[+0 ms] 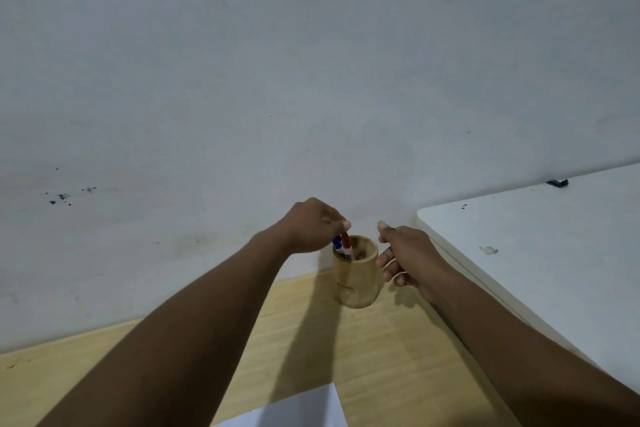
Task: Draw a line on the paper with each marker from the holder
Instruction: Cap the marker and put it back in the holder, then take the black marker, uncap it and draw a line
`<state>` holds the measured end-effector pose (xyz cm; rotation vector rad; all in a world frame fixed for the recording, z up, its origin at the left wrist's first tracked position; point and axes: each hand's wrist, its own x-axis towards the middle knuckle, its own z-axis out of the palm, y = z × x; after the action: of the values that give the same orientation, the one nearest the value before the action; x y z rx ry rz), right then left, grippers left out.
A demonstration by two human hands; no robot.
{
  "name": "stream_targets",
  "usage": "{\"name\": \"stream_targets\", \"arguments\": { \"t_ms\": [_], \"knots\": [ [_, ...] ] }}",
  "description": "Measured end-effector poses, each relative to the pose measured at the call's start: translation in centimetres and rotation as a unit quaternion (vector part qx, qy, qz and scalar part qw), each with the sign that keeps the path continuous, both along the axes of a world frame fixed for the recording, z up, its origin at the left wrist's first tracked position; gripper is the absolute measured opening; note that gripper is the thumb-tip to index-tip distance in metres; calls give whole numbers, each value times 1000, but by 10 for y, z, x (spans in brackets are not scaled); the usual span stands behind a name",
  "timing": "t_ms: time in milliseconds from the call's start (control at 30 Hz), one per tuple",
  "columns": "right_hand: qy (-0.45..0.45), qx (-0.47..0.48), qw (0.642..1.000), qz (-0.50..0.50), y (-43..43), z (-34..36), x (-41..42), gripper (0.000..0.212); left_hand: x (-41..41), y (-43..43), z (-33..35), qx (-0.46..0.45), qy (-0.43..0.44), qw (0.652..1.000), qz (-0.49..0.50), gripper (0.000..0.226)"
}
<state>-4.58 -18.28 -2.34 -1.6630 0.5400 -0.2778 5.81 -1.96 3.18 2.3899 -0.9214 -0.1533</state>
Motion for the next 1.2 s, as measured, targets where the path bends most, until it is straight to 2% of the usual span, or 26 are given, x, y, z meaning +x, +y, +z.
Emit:
{"name": "stream_targets", "arguments": {
  "t_ms": [67, 167, 333, 500, 600, 700, 767, 833, 900, 1000, 1067, 1200],
  "knots": [
    [-1, -6, 1000, 4, 1, 0, 2, 38, 1, -7, -5, 3, 22, 1000, 7, 37],
    [0, -13, 1000, 8, 2, 0, 5, 37, 7, -10, -14, 29, 2, 1000, 5, 47],
    [-2, -17, 1000, 16, 5, 4, 2, 36, 12, -8, -24, 41, -50, 998, -4, 29],
    [-6, 1, 1000, 22, 17, 16, -8, 34, 7, 11, -2, -47, -143, 988, 41, 21],
    [-4, 46, 997, 54, 34, 32, -17, 39, -4, 33, 26, -104, -173, 976, 80, 17],
    [-2, 129, 984, 122, 64, 47, -25, 57, -21, 62, 50, -184, -120, 970, 102, 12],
    [-8, 197, 968, 158, 90, 53, -29, 73, -37, 84, 60, -228, -62, 967, 95, 15],
    [-30, 272, 947, 166, 118, 55, -32, 79, -54, 107, 65, -261, -3, 963, 74, 21],
    [-68, 339, 927, 146, 144, 53, -32, 69, -70, 131, 63, -270, 35, 960, 69, 27],
    [-116, 390, 905, 123, 176, 48, -33, 38, -88, 168, 46, -284, 76, 952, 90, 29],
    [-132, 385, 904, 133, 192, 43, -35, 27, -94, 189, 27, -319, 125, 934, 104, 27],
    [-145, 356, 910, 156, 210, 25, -40, 20, -100, 219, -13, -397, 196, 881, 165, 28]
  ]
}}
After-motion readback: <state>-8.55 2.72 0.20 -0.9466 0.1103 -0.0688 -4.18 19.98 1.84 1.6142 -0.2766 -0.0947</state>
